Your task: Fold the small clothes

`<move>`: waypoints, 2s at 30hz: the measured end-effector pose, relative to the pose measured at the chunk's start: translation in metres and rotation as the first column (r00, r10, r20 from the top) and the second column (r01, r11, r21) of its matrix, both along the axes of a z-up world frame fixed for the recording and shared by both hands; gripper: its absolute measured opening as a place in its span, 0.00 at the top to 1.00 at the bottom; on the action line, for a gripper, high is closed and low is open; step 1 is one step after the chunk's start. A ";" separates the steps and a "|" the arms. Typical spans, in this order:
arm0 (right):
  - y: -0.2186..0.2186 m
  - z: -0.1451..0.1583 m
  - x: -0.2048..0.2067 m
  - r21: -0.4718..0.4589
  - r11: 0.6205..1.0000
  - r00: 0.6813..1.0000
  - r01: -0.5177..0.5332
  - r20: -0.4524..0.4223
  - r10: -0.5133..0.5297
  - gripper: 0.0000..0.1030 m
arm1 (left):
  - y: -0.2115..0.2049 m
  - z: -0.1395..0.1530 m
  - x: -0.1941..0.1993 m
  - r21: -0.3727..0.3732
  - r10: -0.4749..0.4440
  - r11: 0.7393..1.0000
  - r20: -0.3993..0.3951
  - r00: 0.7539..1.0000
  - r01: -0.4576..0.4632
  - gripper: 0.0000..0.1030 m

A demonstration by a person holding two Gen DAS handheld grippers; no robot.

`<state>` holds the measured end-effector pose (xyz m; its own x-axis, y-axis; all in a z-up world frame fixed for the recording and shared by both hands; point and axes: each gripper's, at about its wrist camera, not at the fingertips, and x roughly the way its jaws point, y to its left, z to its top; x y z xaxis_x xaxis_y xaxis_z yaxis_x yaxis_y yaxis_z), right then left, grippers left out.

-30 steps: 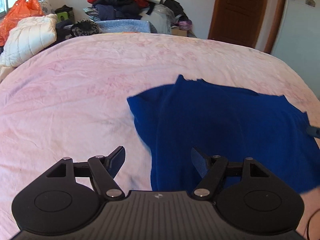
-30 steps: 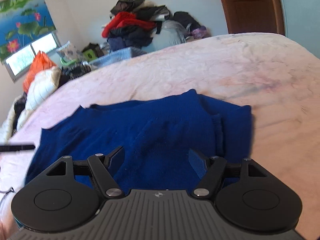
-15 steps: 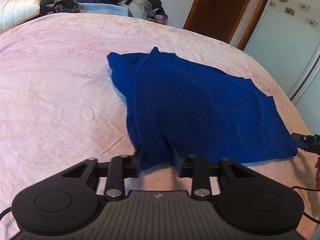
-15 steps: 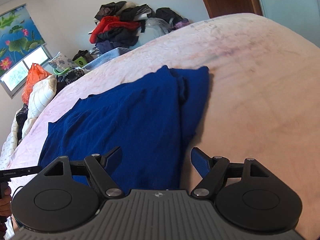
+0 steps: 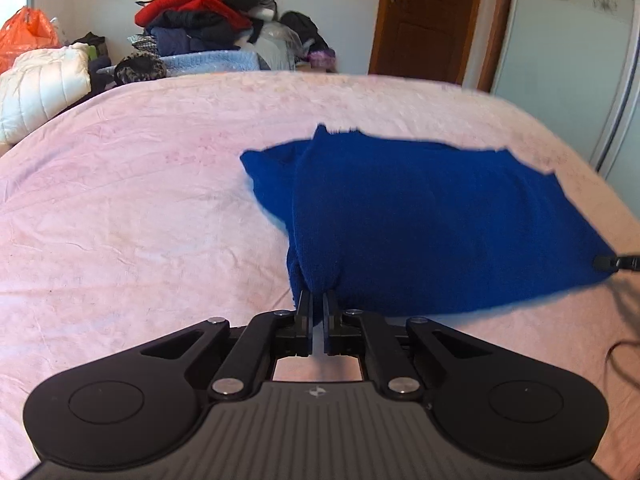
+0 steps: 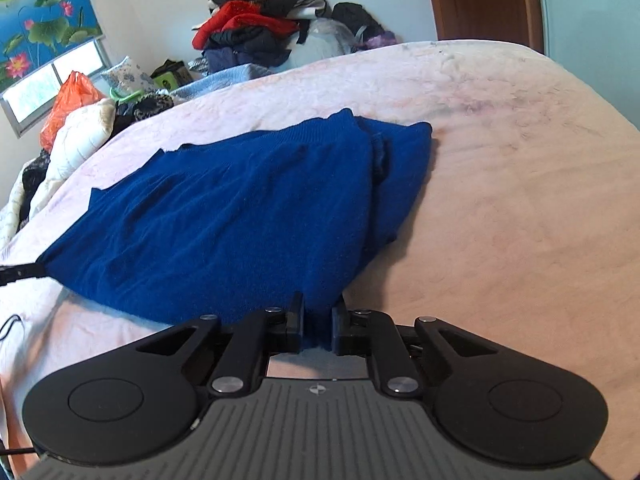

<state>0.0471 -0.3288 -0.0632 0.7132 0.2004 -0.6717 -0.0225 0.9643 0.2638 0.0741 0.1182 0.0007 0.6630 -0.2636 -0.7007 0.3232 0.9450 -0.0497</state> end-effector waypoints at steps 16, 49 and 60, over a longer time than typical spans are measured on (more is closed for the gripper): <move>0.105 0.018 0.054 -0.164 0.973 0.975 -0.165 0.121 0.186 0.33 | -0.056 0.009 0.023 0.077 0.039 0.996 0.012 0.999 -0.040 0.92; 0.132 0.007 0.043 -0.299 0.945 0.970 -0.129 0.162 0.183 0.05 | -0.059 -0.015 0.012 0.123 0.132 0.984 -0.006 0.991 -0.130 0.55; 0.211 0.032 0.040 -0.576 0.780 0.871 -0.244 0.224 0.438 0.03 | -0.038 0.015 0.077 0.147 0.234 0.959 0.066 0.970 -0.241 0.19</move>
<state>0.0867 -0.1174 -0.0315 0.8588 0.1686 -0.4838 -0.3678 0.8602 -0.3532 0.1509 0.0799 0.0159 0.7267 0.0134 -0.6869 0.0868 0.9900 0.1112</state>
